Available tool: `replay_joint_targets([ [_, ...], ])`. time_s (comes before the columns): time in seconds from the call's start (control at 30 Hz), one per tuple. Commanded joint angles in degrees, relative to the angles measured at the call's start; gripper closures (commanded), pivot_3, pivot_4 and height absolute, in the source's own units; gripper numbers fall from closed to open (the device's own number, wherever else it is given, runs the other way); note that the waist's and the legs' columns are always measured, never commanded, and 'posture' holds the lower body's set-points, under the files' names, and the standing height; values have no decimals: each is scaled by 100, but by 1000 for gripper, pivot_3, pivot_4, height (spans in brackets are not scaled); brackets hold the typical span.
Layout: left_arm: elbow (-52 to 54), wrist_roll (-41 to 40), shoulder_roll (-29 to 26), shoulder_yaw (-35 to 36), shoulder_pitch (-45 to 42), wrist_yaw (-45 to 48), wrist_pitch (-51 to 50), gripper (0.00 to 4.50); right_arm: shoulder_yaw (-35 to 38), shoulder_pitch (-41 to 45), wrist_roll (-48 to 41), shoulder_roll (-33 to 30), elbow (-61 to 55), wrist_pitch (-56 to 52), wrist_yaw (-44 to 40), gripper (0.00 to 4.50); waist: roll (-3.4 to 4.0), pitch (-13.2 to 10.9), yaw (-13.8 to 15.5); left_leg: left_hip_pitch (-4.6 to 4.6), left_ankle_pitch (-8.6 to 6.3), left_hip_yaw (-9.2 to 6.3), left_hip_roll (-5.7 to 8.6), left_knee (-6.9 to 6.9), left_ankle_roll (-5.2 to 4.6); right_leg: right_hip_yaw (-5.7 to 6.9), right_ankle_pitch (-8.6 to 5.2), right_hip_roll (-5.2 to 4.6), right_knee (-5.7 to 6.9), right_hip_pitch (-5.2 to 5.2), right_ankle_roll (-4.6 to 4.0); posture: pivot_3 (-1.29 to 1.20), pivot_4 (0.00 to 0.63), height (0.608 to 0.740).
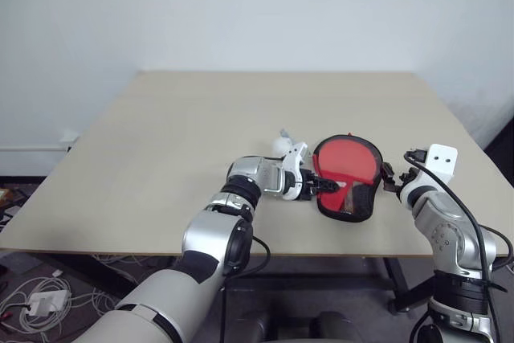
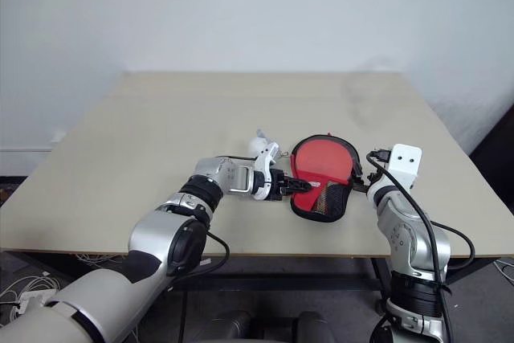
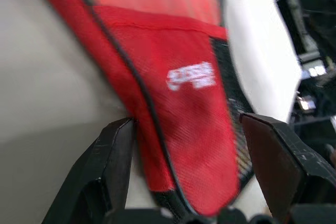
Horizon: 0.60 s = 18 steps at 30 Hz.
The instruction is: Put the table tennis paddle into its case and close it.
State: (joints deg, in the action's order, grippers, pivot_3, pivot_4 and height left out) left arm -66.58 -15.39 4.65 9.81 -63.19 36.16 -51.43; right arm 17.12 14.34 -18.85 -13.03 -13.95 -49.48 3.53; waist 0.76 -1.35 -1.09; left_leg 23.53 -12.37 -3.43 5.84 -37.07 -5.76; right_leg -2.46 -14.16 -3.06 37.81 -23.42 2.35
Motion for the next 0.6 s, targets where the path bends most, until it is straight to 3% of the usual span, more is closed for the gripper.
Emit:
replay_joint_targets([
  [0.03, 15, -120, -181, 158, -258, -66, -124, 1105, 103, -22, 63, 16, -279, 120, 61, 22, 0, 0, -2, 0, 0, 0, 0, 0, 0, 0, 0, 0, 0, 0, 0, 0, 0, 740],
  [0.37, -50, -112, -283, 143, -285, -131, -219, 1105, 154, -49, 149, 64, -286, 155, 115, 22, 0, 0, -3, -1, 0, 0, 1, 1, 2, -1, 0, 1, 0, -2, 0, 0, 0, 740],
  [0.6, -201, -115, 351, 59, -268, -166, -139, 1105, 144, 6, 175, 127, -230, 204, 177, 22, 2, 1, 81, -1, 0, -7, 15, 0, 1, 1, 0, -7, -1, 2, 0, 0, 0, 740],
])
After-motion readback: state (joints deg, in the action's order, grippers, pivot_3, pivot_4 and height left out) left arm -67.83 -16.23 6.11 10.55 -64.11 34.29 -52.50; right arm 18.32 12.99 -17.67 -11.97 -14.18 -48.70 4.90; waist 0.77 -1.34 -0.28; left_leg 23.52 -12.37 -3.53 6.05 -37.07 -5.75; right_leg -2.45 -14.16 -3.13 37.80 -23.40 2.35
